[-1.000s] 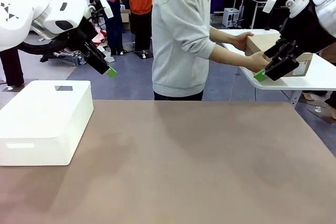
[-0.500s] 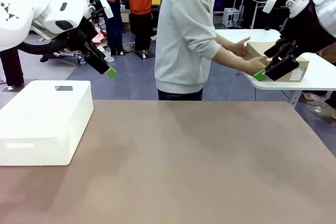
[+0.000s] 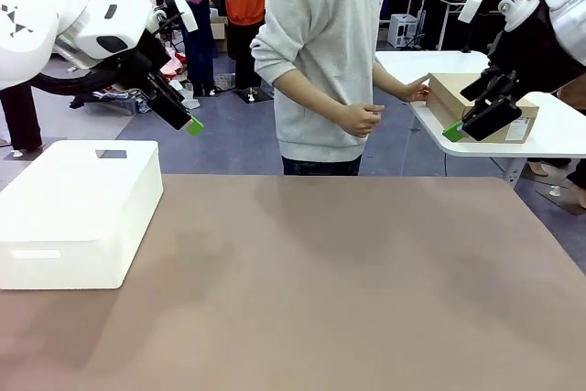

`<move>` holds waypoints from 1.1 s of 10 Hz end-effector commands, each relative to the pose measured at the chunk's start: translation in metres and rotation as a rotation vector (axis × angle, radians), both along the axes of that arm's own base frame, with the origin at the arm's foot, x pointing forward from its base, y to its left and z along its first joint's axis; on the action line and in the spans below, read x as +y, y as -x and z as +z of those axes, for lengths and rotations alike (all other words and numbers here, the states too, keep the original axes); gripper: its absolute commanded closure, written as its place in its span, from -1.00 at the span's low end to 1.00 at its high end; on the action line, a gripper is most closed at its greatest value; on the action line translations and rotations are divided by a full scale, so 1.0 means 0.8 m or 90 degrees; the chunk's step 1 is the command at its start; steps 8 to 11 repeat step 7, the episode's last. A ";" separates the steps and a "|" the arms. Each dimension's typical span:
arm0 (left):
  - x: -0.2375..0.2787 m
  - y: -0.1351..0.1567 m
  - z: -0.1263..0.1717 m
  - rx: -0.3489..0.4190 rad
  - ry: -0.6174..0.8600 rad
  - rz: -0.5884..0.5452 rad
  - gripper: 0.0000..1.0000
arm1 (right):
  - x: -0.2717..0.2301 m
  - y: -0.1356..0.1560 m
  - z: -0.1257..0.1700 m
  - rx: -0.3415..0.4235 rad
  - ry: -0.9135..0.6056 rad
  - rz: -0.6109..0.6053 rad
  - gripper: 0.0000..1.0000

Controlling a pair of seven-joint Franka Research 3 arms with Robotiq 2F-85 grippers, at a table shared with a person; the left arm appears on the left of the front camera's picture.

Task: Pack the shoes into the box.
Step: Press down on the lid of the Shoes Box.

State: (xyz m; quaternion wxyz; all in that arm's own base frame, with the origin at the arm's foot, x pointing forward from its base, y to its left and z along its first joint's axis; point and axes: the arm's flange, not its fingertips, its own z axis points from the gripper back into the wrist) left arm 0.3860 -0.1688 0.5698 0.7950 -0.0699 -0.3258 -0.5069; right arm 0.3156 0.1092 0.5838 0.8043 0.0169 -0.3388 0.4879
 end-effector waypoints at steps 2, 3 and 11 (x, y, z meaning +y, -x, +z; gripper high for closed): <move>0.001 -0.001 0.000 0.002 0.008 -0.005 -1.00 | 0.002 -0.001 0.002 0.003 -0.001 -0.014 -1.00; 0.001 -0.001 0.000 0.002 0.008 -0.005 -1.00 | 0.002 -0.001 0.002 0.003 -0.001 -0.014 -1.00; 0.001 -0.001 0.000 0.002 0.008 -0.005 -1.00 | 0.002 -0.001 0.002 0.003 -0.001 -0.014 -1.00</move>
